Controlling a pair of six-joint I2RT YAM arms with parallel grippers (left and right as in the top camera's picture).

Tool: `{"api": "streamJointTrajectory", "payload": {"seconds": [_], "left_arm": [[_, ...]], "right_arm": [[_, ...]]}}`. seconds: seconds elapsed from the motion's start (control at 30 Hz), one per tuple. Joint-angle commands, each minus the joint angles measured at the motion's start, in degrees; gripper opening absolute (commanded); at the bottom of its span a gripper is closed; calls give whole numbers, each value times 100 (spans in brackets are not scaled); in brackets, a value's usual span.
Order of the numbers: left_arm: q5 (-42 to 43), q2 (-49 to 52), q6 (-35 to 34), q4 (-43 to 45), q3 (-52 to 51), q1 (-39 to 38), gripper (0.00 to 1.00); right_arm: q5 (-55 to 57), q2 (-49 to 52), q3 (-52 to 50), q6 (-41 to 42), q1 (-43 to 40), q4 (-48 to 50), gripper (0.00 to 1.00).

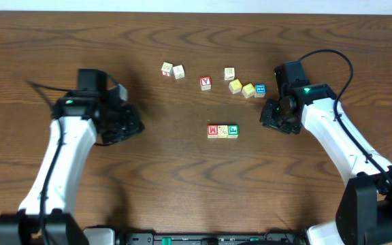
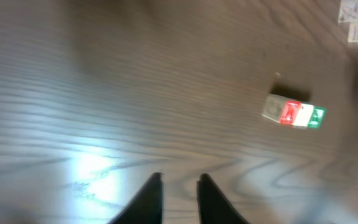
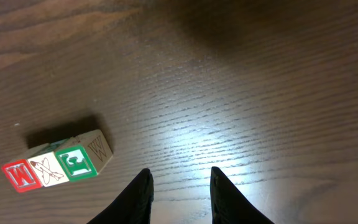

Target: Lift 3 blocks

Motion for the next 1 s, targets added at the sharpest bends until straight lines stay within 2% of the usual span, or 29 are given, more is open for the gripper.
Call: {"api": "streamJointTrajectory", "payload": {"seconds": [0.0,0.07,0.13,0.17,0.2,0.27,0.3,0.37,0.5,0.57,0.7,0.77,0.97], "left_arm": [[278,334,219,20,-31,-332,10],[345,531,221,46,-31,-568,8],[470,708,221,109,-31,-809,8],[501,785,221,146,-31,-929,8],[507,859,221,192,-31,-1067,8],[505,951,223,258,-31,-1283,8],[498,964,225,280,-31,-1366,8],[485,942,223,361,-31,-1499,7],[481,745,223,496,-31,-1537,7],[411,527,223,531,-31,-1488,7],[94,-188,216,483,-31,-1320,7],[-24,-490,216,411,-31,-1235,7],[-568,-1342,122,15,-31,-804,7]], "right_arm": [[92,-35,-22,105,33,61,27],[101,-35,-24,105,33,92,27],[105,-35,-24,98,35,105,36],[103,-35,-24,61,35,101,35],[103,-35,-24,-63,35,94,27],[98,-35,-24,-297,35,83,18],[101,-35,-24,-313,35,59,9],[142,-35,-28,-361,33,15,4],[734,-35,-114,-459,15,87,13],[752,-35,-175,-461,-61,83,14],[291,-35,-341,-595,-407,98,7],[2,-35,-382,-767,-568,127,8],[-2031,-35,-393,-1821,-1399,166,4]]}}
